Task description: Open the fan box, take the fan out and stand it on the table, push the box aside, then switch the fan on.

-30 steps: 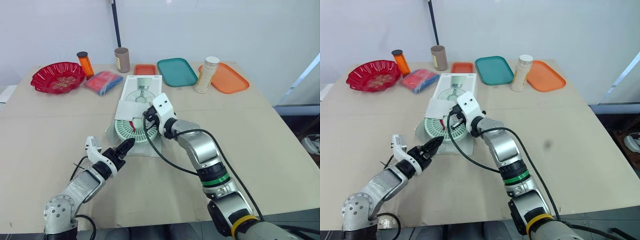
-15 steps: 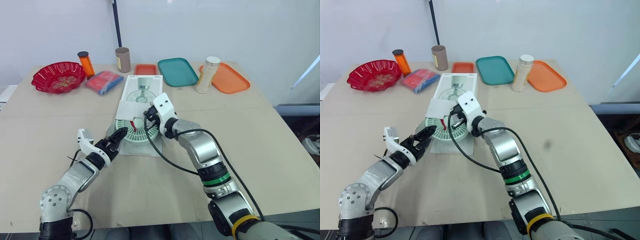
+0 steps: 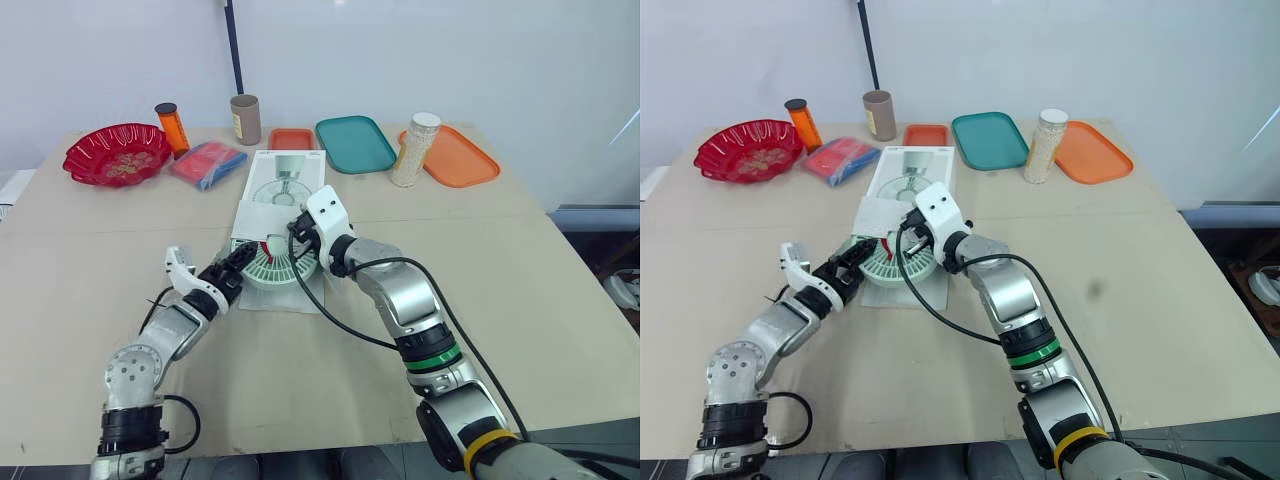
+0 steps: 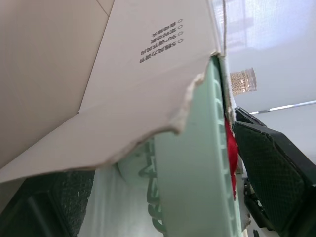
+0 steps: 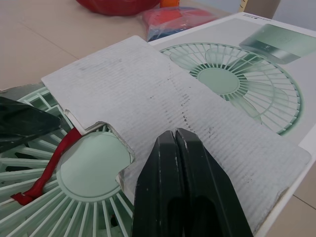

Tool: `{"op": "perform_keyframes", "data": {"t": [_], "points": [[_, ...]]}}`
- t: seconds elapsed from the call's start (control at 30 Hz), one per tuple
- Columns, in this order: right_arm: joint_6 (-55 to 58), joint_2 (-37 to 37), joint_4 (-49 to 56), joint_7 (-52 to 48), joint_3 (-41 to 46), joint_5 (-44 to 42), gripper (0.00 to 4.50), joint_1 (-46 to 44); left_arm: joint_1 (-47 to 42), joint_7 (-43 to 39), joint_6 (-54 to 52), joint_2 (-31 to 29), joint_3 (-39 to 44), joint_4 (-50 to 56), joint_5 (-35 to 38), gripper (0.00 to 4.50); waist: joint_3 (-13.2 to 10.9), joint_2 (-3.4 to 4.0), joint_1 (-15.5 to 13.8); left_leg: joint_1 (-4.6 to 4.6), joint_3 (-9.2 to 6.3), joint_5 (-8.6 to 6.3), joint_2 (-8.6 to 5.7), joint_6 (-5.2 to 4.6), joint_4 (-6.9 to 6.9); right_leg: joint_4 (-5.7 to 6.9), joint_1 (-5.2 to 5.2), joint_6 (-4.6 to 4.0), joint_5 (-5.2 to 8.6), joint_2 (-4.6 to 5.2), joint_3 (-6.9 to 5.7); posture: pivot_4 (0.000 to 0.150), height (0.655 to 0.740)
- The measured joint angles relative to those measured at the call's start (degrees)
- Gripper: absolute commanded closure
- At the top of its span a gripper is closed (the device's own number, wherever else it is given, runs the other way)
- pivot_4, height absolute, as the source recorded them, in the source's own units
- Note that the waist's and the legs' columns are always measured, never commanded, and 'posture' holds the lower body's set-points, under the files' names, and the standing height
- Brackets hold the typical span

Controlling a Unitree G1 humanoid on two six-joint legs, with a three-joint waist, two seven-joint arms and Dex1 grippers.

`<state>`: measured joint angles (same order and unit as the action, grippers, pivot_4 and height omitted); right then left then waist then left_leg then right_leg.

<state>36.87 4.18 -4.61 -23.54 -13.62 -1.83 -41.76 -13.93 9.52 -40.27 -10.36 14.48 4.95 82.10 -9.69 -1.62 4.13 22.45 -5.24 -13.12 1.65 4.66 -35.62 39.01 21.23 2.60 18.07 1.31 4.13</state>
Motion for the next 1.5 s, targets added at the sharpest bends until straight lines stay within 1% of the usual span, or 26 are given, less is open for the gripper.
{"op": "perform_keyframes", "data": {"t": [0.07,0.1,0.13,0.17,0.2,0.27,0.3,0.63,0.83,1.0,1.3,1.5], "points": [[0.0,0.0,0.0,0.0,0.0,0.0,4.5,0.0,-0.01,-0.32,-0.08,0.34,0.03,-0.01,-0.49,0.02,0.0,0.0,0.0,0.0,0.0,0.0,0.0,0.0,0.0,0.0,0.0,0.0,0.0,0.0,0.0,0.15,0.74],[0.01,0.0,0.0,0.0,0.0,0.01,4.5,0.0,-0.01,-0.47,-0.1,0.43,0.09,-0.01,-0.62,0.26,0.0,0.0,0.0,0.0,-0.01,0.0,0.0,0.01,0.0,0.0,0.0,0.0,0.0,0.0,0.0,0.15,0.74],[0.01,0.0,0.0,0.0,0.0,0.01,4.5,0.0,0.0,-0.74,-0.14,0.51,0.24,0.0,-0.64,0.63,0.0,0.0,0.0,0.0,0.0,0.01,0.0,0.01,0.0,0.0,0.0,0.0,0.0,0.0,0.0,0.15,0.74],[0.01,0.0,0.0,0.0,0.0,0.01,4.5,0.0,-0.01,-0.85,-0.15,0.53,0.3,0.01,-0.63,0.77,0.0,0.0,0.0,0.0,0.0,0.01,0.0,0.01,0.0,0.0,0.0,0.0,0.0,0.0,0.0,0.15,0.74],[0.02,-0.05,-0.02,0.02,0.0,0.01,4.5,0.0,-0.04,-1.26,-0.18,0.63,0.74,0.24,-0.52,1.17,0.0,0.0,0.0,0.0,0.0,0.01,0.0,0.02,0.0,0.0,0.0,0.0,0.0,0.0,0.0,0.15,0.74],[0.02,-0.07,-0.03,0.03,0.0,0.01,4.5,0.0,-0.04,-1.35,-0.22,0.62,1.15,0.57,-0.37,1.77,0.0,0.0,0.0,0.0,-0.01,0.01,0.0,0.02,0.01,0.0,0.0,0.0,0.0,0.0,0.0,0.15,0.74],[0.05,-0.08,-0.05,0.09,0.02,0.06,4.5,0.0,0.06,-1.32,-0.27,0.61,1.47,0.82,0.0,1.84,0.0,0.0,0.0,0.0,0.0,0.01,0.0,0.02,0.01,0.0,0.0,0.0,0.0,0.01,0.0,0.15,0.74],[0.04,-0.37,-0.07,0.07,0.0,0.05,4.5,-0.04,1.58,-0.64,-1.24,0.42,2.1,2.52,1.18,1.84,0.01,-0.02,0.09,-0.01,0.01,0.01,0.02,0.02,0.04,-0.02,0.02,0.0,0.0,-0.01,0.02,0.15,0.74],[0.05,-0.48,-0.06,0.06,-0.03,0.06,4.5,-0.11,4.3,1.53,-1.74,0.19,2.23,5.49,3.91,1.84,0.01,-0.02,0.16,-0.01,0.02,0.01,0.03,0.02,0.06,-0.03,0.03,0.0,0.0,-0.01,0.03,0.15,0.74],[0.22,-0.74,-0.06,0.24,-0.03,0.07,4.5,-0.31,9.73,3.85,-2.97,-2.41,2.73,10.98,8.66,1.84,0.01,-0.01,0.21,-0.03,0.03,0.01,0.04,0.03,0.12,-0.03,0.06,-0.01,0.0,-0.02,0.07,0.15,0.74],[2.37,-1.89,-0.06,1.28,0.03,0.11,4.5,-1.11,16.2,6.6,-3.36,-6.68,2.78,16.32,15.37,1.84,0.0,0.0,0.18,-0.04,0.04,0.01,0.04,0.03,0.15,-0.04,0.07,-0.02,0.01,-0.01,0.08,0.15,0.74],[3.53,-2.09,-0.03,1.98,0.0,0.38,4.5,-1.18,22.49,8.31,-2.51,-8.9,2.64,21.26,20.38,1.84,-0.01,0.02,0.15,-0.05,0.05,0.01,0.04,0.04,0.18,-0.05,0.08,-0.05,0.03,0.0,0.09,0.15,0.74]]}}
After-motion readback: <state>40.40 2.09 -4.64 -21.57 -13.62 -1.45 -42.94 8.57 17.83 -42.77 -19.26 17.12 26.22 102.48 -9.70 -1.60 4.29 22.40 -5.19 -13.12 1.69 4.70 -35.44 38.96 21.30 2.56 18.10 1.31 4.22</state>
